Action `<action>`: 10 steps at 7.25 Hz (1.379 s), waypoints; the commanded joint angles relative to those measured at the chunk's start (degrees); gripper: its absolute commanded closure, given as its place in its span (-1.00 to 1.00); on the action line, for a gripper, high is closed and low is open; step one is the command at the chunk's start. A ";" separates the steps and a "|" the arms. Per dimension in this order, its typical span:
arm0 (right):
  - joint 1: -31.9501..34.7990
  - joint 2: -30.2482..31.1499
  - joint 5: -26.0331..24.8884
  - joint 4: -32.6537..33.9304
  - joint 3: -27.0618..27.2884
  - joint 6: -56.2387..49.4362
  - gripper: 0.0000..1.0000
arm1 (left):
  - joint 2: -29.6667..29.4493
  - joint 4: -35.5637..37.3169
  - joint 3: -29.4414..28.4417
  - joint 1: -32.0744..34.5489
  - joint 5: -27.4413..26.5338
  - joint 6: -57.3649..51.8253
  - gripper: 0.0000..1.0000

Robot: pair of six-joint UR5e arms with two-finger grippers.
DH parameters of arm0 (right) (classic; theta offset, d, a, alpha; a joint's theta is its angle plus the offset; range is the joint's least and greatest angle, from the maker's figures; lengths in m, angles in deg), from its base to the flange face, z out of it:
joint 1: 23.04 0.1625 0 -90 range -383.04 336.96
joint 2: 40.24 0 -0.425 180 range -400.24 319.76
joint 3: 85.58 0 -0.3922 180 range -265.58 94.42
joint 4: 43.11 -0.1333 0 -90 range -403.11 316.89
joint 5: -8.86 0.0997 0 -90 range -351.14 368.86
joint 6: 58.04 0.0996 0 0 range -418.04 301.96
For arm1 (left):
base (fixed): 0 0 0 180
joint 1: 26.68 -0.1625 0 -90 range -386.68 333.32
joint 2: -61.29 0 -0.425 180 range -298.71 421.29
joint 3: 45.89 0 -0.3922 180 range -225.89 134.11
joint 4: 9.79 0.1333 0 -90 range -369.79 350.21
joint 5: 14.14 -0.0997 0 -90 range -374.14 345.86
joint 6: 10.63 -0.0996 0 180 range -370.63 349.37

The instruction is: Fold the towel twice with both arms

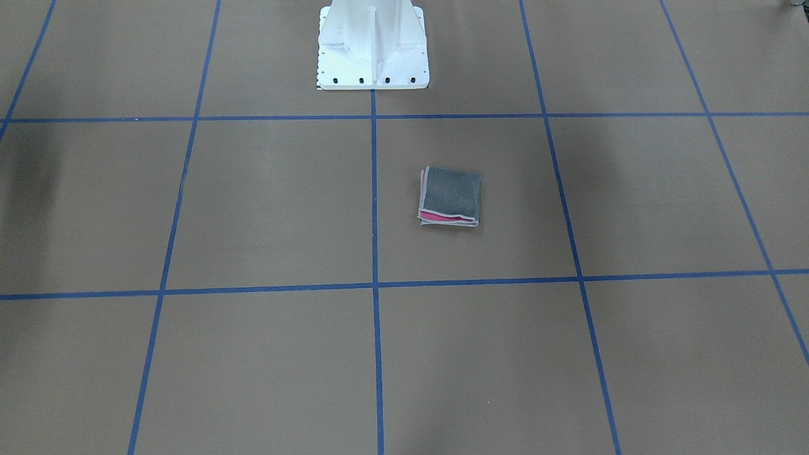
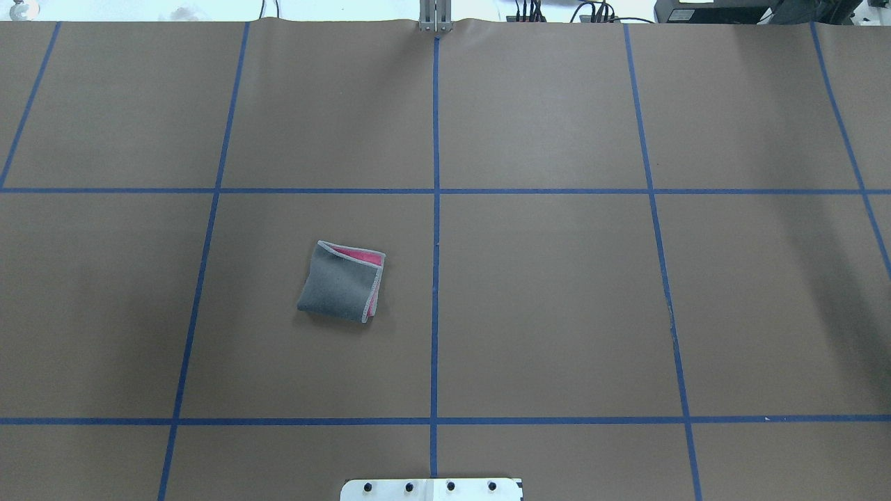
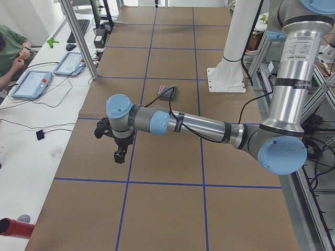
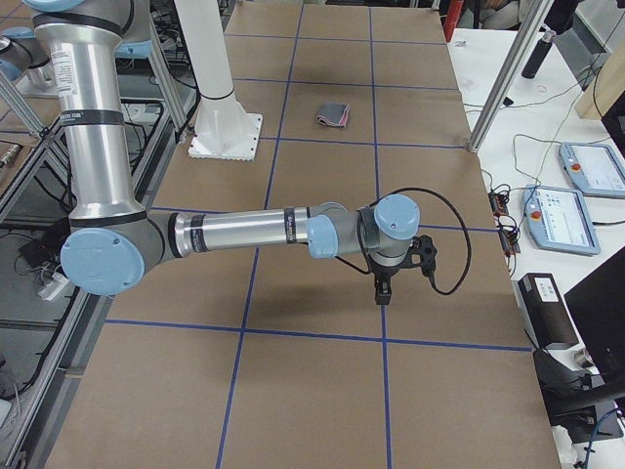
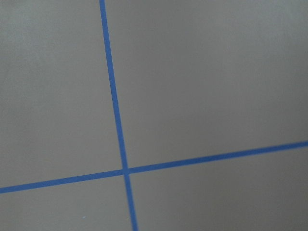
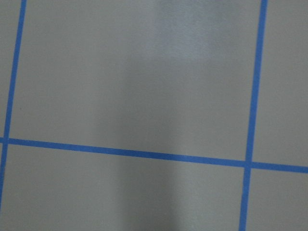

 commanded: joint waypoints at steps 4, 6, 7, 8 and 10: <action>0.74 6.28 -1.63 -6.49 1.21 -0.76 -1.00 | 1.13 -11.27 -11.38 1.41 -0.59 -3.62 -1.00; -0.84 5.84 -11.51 8.60 10.98 -1.11 -1.00 | 0.34 -0.60 -3.60 1.32 -4.25 0.39 -1.00; 0.98 3.75 -11.65 18.98 15.32 -6.42 -1.00 | 1.12 3.81 1.15 1.32 -5.58 0.60 -1.00; 2.21 4.42 -10.70 22.83 15.10 -11.78 -1.00 | 2.69 4.81 1.72 1.32 -5.34 0.52 -1.00; 2.31 7.05 -4.84 22.78 14.22 -12.09 -1.00 | 4.71 4.21 1.11 1.23 -4.81 0.16 -1.00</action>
